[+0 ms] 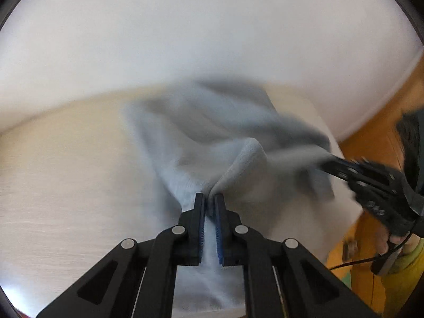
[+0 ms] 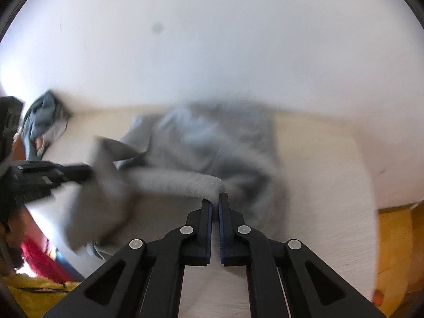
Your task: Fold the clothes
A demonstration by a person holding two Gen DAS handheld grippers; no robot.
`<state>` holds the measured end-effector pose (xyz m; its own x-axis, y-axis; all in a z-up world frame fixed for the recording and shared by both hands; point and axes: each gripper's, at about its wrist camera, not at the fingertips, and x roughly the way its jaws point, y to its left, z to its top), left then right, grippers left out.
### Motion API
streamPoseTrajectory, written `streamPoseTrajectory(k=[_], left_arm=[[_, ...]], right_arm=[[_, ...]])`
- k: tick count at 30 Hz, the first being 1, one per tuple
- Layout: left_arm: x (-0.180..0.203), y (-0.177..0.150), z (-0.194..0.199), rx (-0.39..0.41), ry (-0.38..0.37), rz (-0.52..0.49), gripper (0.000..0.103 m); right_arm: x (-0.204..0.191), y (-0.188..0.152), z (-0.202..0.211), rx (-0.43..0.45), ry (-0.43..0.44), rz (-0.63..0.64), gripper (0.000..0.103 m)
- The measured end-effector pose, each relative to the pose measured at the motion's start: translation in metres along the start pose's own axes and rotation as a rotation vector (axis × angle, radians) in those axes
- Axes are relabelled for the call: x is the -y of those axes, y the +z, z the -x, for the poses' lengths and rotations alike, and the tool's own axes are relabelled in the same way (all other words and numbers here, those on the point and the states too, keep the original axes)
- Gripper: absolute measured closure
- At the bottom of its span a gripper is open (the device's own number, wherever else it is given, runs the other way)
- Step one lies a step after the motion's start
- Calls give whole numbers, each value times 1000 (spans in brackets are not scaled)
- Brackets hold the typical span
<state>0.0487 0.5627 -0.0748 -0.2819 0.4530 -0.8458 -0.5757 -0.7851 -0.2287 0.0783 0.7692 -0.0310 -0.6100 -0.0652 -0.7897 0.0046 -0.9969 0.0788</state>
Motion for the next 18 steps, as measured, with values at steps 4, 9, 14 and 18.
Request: streamPoseTrajectory(k=[4, 9, 14, 18], left_arm=[[-57, -5, 61, 138, 137, 125, 98], [-123, -45, 94, 158, 279, 296, 98], [-154, -83, 82, 68, 222, 413, 98], [-133, -79, 78, 23, 172, 350, 98]], right_arm=[[22, -6, 42, 79, -76, -54, 98], [47, -42, 31, -54, -193, -95, 98], [33, -59, -4, -271, -288, -4, 96], [-8, -24, 27, -137, -243, 66, 79]])
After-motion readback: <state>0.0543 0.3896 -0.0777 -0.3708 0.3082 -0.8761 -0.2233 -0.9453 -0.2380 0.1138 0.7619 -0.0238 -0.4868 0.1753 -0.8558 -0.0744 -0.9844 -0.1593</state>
